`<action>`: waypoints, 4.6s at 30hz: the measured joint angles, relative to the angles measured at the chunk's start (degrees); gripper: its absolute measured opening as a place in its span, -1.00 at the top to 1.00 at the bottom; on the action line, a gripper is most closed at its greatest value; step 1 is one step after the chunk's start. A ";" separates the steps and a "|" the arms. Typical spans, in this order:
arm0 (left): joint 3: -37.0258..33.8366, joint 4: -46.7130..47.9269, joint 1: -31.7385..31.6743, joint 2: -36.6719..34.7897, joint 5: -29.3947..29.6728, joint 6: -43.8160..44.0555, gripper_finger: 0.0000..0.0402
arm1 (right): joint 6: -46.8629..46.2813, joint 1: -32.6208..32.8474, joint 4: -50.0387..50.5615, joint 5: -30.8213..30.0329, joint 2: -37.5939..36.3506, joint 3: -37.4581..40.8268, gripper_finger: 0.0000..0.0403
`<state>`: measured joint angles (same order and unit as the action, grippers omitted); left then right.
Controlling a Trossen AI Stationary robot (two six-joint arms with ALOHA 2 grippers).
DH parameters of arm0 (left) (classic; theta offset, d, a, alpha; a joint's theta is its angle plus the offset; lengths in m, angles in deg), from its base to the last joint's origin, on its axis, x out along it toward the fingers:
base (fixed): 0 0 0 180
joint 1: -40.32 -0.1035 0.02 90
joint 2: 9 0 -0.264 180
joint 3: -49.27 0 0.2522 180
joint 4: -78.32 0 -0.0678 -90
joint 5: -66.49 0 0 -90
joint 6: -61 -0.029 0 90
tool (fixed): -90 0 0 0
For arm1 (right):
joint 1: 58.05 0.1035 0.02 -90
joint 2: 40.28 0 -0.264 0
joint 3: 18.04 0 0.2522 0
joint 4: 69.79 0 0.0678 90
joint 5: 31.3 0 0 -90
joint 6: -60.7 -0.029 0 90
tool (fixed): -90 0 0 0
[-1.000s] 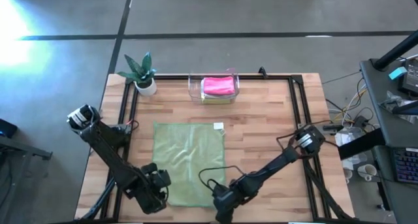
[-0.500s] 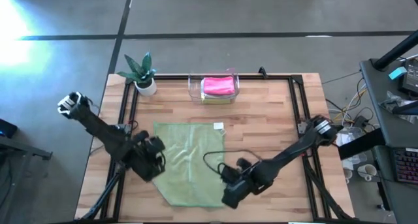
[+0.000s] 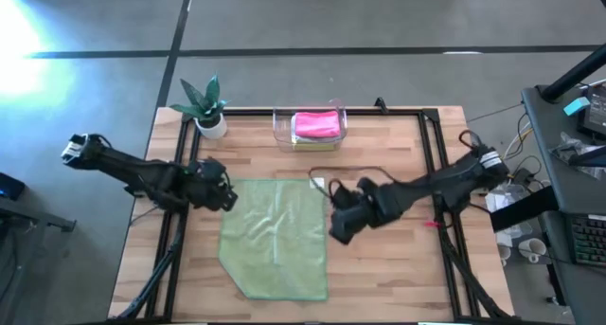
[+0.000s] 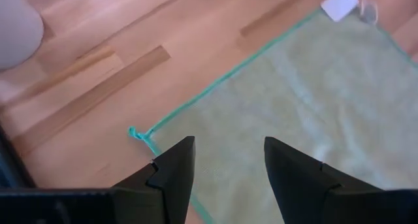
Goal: Fold microfiber towels
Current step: Fold the green microfiber cloth
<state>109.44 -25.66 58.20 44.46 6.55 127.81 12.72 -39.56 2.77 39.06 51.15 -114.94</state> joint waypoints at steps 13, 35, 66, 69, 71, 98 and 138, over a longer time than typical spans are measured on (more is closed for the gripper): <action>-8.76 -4.68 -8.11 -3.66 -7.83 11.64 0.16 | 4.62 -18.02 -34.82 22.69 -5.10 24.64 0.39; -18.33 -17.43 -19.61 13.30 -9.41 17.97 0.16 | 15.88 -24.16 -45.85 29.11 -4.08 27.87 0.39; -18.92 -29.84 -26.52 18.86 -17.18 -2.68 0.23 | 14.00 -24.16 -46.09 28.46 -4.04 27.39 0.39; -18.88 -29.64 -26.52 18.65 -16.72 -3.19 0.39 | 13.03 -23.92 -45.52 28.51 -4.02 27.39 0.39; -18.90 -29.68 -26.52 18.57 -16.29 -4.48 0.53 | 13.03 -23.73 -45.35 28.59 -4.02 27.43 0.39; -18.32 -31.16 -26.50 3.70 -16.30 -7.83 1.00 | -8.48 -26.02 -47.10 27.14 -0.99 31.89 0.03; -18.31 -34.26 -26.46 3.88 -19.04 -10.40 1.00 | -15.26 -28.69 -65.25 29.24 13.05 29.90 0.62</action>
<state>91.13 -59.92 31.75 48.34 -12.50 117.41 -2.54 -68.25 -62.48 68.30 64.20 -85.04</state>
